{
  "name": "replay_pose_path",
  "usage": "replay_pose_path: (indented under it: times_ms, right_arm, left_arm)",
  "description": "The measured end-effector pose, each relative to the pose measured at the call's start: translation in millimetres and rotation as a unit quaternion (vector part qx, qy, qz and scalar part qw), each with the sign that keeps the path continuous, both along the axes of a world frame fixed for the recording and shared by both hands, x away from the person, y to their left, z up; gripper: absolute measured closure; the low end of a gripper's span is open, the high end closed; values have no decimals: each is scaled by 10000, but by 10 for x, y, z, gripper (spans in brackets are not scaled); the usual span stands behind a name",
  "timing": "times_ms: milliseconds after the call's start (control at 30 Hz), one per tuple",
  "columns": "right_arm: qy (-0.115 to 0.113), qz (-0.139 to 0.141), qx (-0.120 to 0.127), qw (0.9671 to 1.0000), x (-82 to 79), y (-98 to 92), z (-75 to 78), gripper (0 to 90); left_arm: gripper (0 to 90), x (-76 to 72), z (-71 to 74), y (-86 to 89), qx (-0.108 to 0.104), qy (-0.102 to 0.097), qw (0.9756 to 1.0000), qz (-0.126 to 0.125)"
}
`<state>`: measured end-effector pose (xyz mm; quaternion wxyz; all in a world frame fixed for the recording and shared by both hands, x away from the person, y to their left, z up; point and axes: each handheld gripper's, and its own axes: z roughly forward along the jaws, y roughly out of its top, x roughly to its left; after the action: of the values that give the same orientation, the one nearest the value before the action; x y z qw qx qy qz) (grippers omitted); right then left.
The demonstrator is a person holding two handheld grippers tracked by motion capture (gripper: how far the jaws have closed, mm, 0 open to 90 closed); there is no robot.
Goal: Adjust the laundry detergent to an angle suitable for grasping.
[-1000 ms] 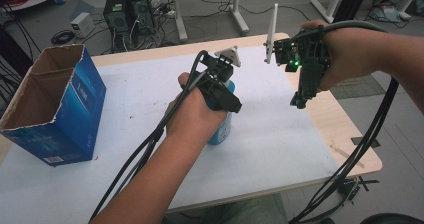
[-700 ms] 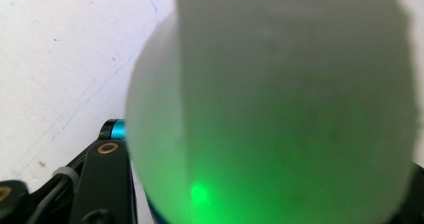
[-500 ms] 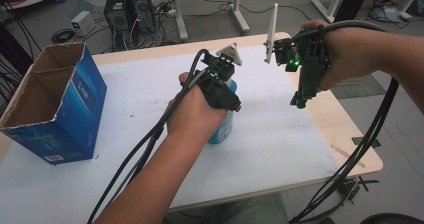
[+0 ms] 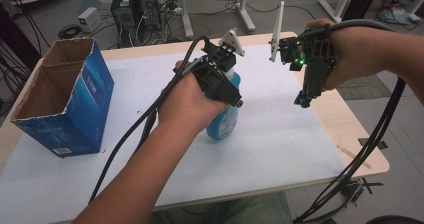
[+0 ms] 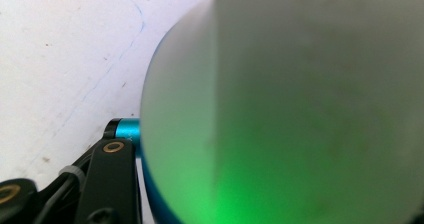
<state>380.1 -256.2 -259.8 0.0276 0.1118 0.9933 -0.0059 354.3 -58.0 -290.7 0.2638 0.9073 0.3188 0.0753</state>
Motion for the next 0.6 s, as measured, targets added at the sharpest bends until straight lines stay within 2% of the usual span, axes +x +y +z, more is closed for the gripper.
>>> replay_pose_path:
  times_ms: [133, 167, 200, 300, 367, 433, 600]
  right_arm:
    - [-23, -25, 9, 10000, -12, 35, 8, 13]
    - [-23, -25, 9, 10000, -12, 35, 8, 13]
    - [-17, 28, -14, 10000, -8, 44, 14, 13]
    - [-24, 69, -9, 10000, -14, 101, 29, 13]
    - [-35, 60, -13, 10000, -12, 133, 36, 13]
    - [-40, 125, -10, 9999, -2, 162, 41, 13]
    - [-26, 151, 0, 9999, 0, 239, 39, 13]
  left_arm:
    - [433, -8, 88, 94, 133, 13, 9996, -257]
    - [432, -8, 88, 94, 133, 13, 9996, -257]
    - [432, -4, 132, 166, 117, 61, 9990, -427]
    - [433, -1, 185, 265, 76, 143, 9979, -632]
    - [432, -6, 206, 324, 109, 143, 9966, -809]
    - [432, 1, 223, 382, 192, 80, 9941, -1064]
    - [432, -8, 247, 508, 361, -57, 9892, -1419]
